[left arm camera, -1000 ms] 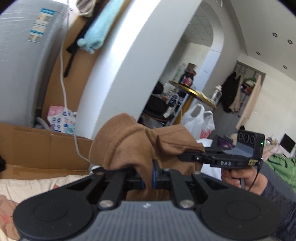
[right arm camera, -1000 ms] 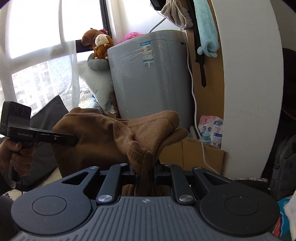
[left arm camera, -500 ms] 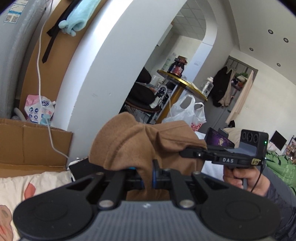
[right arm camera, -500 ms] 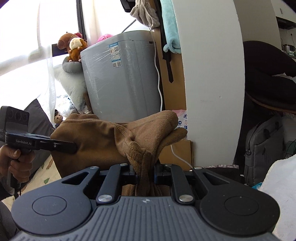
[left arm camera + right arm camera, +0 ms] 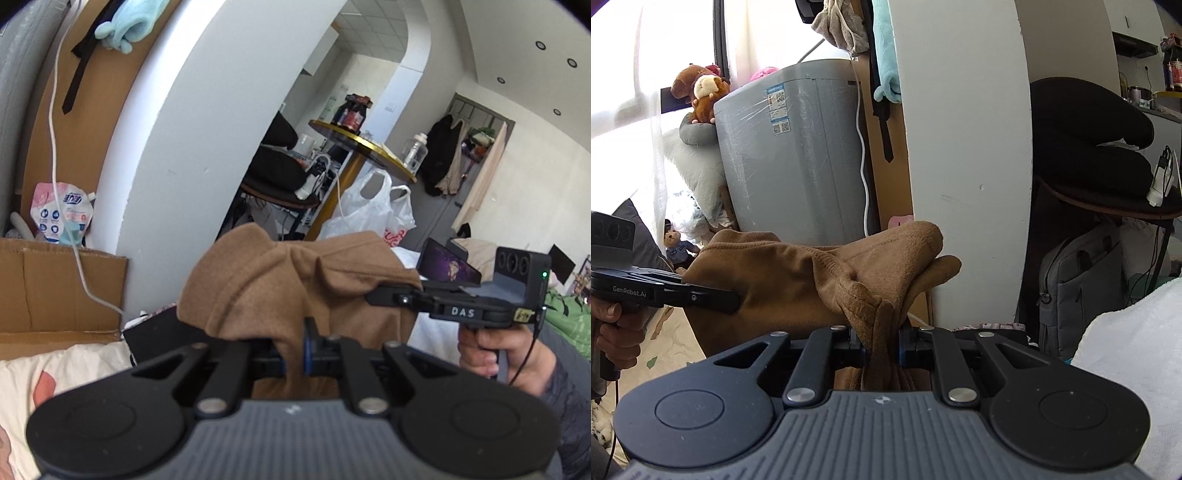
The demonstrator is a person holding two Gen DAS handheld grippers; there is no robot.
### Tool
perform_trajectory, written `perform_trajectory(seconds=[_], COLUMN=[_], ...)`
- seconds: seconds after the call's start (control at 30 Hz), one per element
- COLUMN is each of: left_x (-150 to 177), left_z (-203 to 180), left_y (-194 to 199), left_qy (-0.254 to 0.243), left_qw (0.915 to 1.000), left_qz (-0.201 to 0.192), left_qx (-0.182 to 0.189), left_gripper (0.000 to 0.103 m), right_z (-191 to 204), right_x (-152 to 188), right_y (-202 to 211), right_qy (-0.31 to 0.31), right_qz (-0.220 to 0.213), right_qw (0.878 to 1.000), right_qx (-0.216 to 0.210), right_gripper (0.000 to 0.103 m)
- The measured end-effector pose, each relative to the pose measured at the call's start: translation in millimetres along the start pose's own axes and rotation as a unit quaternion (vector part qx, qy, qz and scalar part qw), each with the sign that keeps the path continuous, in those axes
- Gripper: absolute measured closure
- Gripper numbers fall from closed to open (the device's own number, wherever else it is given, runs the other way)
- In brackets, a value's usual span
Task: Fold clothes
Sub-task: 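Lift the folded shirt with both tools and carry it across the room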
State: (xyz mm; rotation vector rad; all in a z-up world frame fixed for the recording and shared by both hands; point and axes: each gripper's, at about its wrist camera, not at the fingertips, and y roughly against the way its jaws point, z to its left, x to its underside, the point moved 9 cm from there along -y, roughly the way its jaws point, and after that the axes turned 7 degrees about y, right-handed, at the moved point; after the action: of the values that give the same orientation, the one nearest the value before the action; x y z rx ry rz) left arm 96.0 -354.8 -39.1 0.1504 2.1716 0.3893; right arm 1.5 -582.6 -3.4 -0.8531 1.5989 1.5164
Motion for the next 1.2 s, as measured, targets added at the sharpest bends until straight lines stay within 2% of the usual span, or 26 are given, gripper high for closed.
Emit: perform_trajectory(seconds=[0.27,0.57,0.7,0.83,1.2], left_x=[5,10,14,17,20], left_z=[4,2,3,4,36], left_y=[-30,-66,-83,-93,-116], left_qy=[0.012,0.016,0.018,0.017,0.023], left_qw=[0.9999,0.9998,0.9995,0.9993,0.9992], left_qz=[0.009,0.015,0.024,0.03,0.033], left_qx=[0.005,0.005,0.01,0.016,0.007], left_gripper=[0.094,0.095,0.094,0.095,0.094], right_z=[-24,-53,-60,-74,-91], right_x=[12,26,34,44,66], right_y=[-2,-7,-10,-10,-41], right_qy=[-0.008,-0.025,-0.009,-0.028,-0.03], right_qz=[0.012,0.015,0.024,0.025,0.037], right_qw=[1.0,0.997,0.995,0.994,0.991], right_qx=[0.025,0.075,0.093,0.106,0.127], right_gripper=[0.088,0.088,0.088,0.088,0.088])
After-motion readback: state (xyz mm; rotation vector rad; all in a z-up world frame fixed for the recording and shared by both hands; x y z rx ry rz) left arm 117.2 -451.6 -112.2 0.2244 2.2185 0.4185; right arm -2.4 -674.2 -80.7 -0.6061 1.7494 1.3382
